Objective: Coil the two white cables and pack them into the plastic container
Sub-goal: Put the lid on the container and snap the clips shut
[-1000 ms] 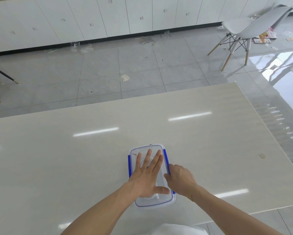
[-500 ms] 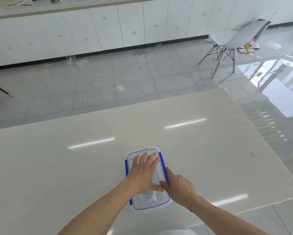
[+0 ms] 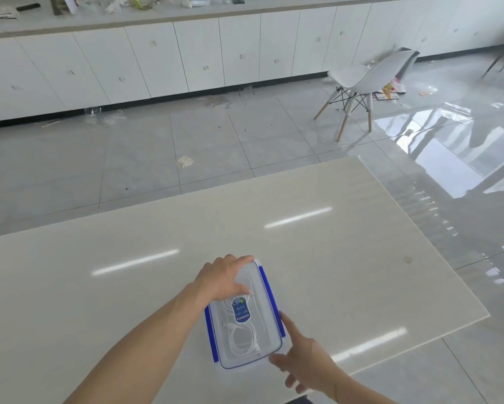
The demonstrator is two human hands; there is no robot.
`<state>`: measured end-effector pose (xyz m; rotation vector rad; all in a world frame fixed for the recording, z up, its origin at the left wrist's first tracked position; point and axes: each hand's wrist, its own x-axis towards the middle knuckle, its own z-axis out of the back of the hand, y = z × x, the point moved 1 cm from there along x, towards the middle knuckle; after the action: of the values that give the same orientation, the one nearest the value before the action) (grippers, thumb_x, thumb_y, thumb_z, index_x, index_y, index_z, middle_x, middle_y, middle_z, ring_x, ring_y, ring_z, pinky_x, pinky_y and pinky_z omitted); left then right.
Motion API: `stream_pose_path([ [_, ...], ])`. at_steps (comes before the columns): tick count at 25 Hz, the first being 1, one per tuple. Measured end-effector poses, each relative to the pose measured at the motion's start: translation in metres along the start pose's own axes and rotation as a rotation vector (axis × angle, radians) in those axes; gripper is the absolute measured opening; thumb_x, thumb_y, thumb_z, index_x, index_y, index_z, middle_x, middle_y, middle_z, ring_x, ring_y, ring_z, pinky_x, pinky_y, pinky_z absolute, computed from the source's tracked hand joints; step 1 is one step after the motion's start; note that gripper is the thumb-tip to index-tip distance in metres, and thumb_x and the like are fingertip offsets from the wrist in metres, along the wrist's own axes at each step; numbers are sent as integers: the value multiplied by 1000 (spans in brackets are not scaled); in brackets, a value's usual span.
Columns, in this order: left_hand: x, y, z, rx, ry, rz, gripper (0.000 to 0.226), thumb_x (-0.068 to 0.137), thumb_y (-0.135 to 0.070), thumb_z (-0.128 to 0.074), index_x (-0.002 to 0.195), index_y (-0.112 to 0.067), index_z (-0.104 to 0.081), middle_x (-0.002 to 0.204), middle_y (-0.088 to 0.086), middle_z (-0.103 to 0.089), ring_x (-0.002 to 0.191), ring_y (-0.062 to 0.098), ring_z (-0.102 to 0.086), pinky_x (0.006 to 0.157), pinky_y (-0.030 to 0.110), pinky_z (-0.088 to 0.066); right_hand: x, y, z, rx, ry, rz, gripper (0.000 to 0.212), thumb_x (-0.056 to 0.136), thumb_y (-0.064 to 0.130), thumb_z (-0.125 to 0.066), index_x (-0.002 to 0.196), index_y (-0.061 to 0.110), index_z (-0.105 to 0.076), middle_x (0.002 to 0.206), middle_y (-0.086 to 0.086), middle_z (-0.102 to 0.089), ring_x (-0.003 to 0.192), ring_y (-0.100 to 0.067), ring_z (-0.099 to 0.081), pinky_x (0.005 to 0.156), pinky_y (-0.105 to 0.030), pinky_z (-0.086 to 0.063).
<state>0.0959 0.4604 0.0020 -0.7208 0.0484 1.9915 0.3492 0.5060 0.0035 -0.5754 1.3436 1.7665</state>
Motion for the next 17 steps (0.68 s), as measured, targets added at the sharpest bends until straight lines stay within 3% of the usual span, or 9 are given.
stream_pose_path([
  [4, -5, 7, -2, -25, -33, 49, 81, 81, -62, -64, 148, -43, -23, 142, 3, -47, 124, 27, -49, 96, 41, -43, 1, 5, 1, 318, 7, 0, 76, 88, 19, -64, 150, 46, -29, 92, -9, -70, 71, -19, -72, 63, -35, -64],
  [7, -17, 20, -7, -91, -96, 142, 79, 84, -61, -63, 149, -38, -25, 137, 6, -50, 122, 28, -52, 96, 43, -46, 10, 11, 4, 343, -73, 1, 59, 92, 13, -59, 143, 40, -44, 98, -14, -68, 72, -20, -70, 68, -41, -64],
  [10, -36, 40, -15, -243, -153, 255, 73, 89, -54, -61, 150, -32, -27, 133, 10, -54, 121, 30, -53, 97, 43, -48, 23, 18, 16, 378, -176, 23, 47, 93, 12, -60, 135, 34, -52, 99, -9, -65, 68, -20, -68, 68, -40, -63],
  [13, -61, 53, -29, -407, -220, 357, 69, 92, -46, -61, 150, -28, -29, 131, 9, -57, 117, 28, -57, 95, 39, -49, 38, 28, 24, 294, -210, 99, 59, 87, 16, -72, 138, 35, -49, 110, -4, -61, 85, -21, -65, 74, -35, -58],
  [15, -77, 56, -38, -516, -263, 408, 64, 91, -40, -62, 147, -27, -34, 125, 6, -61, 110, 27, -61, 92, 37, -51, 48, 35, 26, 189, -229, 151, 70, 84, 15, -75, 143, 37, -44, 121, -3, -57, 104, -25, -63, 91, -43, -57],
  [17, -93, 55, -49, -612, -308, 456, 60, 89, -34, -63, 144, -26, -39, 116, 2, -64, 103, 24, -62, 87, 34, -52, 58, 40, 28, 137, -238, 200, 76, 82, 11, -76, 146, 35, -42, 128, -2, -56, 110, -27, -61, 97, -48, -54],
])
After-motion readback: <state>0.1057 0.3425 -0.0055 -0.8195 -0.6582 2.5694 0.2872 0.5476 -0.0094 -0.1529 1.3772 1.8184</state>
